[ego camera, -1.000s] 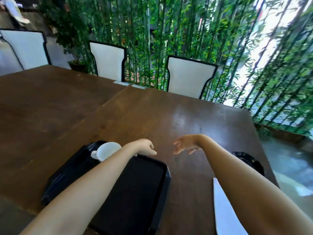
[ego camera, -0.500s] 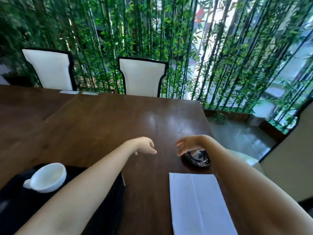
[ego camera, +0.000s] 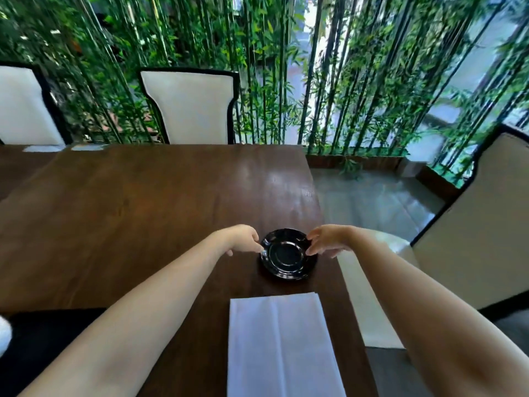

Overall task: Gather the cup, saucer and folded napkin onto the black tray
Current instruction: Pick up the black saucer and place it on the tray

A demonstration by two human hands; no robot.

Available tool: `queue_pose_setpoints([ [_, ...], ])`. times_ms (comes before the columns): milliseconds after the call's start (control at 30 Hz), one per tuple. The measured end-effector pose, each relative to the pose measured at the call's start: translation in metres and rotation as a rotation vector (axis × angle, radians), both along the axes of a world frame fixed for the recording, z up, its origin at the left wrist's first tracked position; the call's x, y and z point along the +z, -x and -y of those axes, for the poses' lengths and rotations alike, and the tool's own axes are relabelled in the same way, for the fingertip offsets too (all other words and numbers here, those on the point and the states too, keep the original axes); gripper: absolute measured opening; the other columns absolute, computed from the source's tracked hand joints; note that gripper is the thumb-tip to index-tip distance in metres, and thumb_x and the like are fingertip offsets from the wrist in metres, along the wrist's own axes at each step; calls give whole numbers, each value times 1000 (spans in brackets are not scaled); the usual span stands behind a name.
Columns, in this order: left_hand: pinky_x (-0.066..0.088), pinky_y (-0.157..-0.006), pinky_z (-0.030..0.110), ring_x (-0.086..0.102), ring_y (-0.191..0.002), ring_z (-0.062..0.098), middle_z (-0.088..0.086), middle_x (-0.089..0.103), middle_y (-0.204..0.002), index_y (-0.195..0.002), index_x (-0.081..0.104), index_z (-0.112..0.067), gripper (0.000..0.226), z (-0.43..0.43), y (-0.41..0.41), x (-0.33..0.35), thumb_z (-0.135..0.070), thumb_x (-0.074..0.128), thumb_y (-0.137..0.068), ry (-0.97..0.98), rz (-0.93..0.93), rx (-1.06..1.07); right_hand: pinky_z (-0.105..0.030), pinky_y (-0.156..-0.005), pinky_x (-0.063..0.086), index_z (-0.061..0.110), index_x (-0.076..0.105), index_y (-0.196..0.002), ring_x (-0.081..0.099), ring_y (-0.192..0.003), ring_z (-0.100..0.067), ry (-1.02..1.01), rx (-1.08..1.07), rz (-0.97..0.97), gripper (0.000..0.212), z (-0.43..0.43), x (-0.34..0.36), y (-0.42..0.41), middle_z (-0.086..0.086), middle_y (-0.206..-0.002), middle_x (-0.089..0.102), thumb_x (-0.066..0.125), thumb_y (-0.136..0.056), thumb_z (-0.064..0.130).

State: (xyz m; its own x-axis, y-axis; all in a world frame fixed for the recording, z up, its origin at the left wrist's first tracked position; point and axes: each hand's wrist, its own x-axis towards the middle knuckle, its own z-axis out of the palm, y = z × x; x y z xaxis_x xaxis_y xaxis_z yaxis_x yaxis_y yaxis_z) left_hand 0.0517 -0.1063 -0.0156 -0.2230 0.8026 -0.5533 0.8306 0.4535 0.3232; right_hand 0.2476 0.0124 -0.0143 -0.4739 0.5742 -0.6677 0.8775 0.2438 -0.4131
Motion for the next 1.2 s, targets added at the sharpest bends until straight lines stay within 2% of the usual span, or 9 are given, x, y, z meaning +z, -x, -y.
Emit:
queue_pose_setpoints([
  [233,54,-84,36,52,-115,27,7,45,-139,-137,40,-17,53,-32,-10,-37,-35,54,-89,76,1,38,-41,-93,53,12,43,-135,58,-111,-24,-27,-14,-1,56,-31,-45,-14,-9,-129,55,65,-85,20],
  [400,52,-73,33,55,-94,24,9,51,-131,-135,40,-16,52,-50,-10,-60,-33,54,-88,27,-6,108,-44,-90,54,11,41,-134,56,-111,-30,-37,-31,-62,55,-47,-70,-12,-11,-132,50,65,-85,20],
  [533,45,-87,34,53,-114,26,8,54,-130,-135,38,-17,52,-56,-9,-82,-31,55,-88,-76,48,180,-43,-85,56,11,35,-140,56,-112,-28,-28,-111,-213,65,-56,-90,-11,-10,-137,48,66,-84,17],
  [633,44,-88,34,52,-116,25,8,55,-129,-134,42,-18,49,-54,-10,-96,-27,57,-88,-220,102,231,-43,-88,55,12,37,-140,55,-113,-28,-39,-122,-292,64,-60,-103,-14,-11,-134,50,67,-84,17],
  [733,40,-84,29,51,-113,24,8,52,-127,-131,45,-21,47,-48,-12,-110,-24,59,-87,-334,158,290,-41,-85,56,12,46,-134,60,-105,-27,-47,-138,-374,55,-62,-115,-16,-13,-122,58,67,-83,14],
  [800,38,-88,29,49,-117,25,8,49,-128,-135,42,-23,52,-43,-14,-118,-22,60,-86,-372,185,329,-38,-78,58,13,51,-129,63,-98,-26,-32,-161,-430,49,-60,-120,-16,-12,-114,62,67,-83,11],
  [867,38,-94,31,48,-120,24,8,48,-131,-137,41,-23,55,-39,-16,-124,-18,62,-85,-405,221,374,-40,-83,57,13,54,-126,64,-97,-26,-60,-181,-461,47,-57,-125,-16,-11,-108,65,68,-81,8],
  [1033,47,-99,42,51,-119,22,6,54,-132,-135,46,-23,58,-36,-16,-128,-4,62,-82,-461,292,463,-35,-84,54,16,60,-119,62,-84,-17,-134,-229,-504,44,-52,-131,-14,8,-81,62,65,-79,-1],
  [1200,49,-97,40,54,-115,20,4,58,-127,-132,50,-22,58,-33,-17,-128,0,64,-81,-500,333,519,-35,-83,54,20,66,-114,66,-84,-19,-130,-219,-557,43,-49,-127,-15,13,-77,66,64,-79,-3],
])
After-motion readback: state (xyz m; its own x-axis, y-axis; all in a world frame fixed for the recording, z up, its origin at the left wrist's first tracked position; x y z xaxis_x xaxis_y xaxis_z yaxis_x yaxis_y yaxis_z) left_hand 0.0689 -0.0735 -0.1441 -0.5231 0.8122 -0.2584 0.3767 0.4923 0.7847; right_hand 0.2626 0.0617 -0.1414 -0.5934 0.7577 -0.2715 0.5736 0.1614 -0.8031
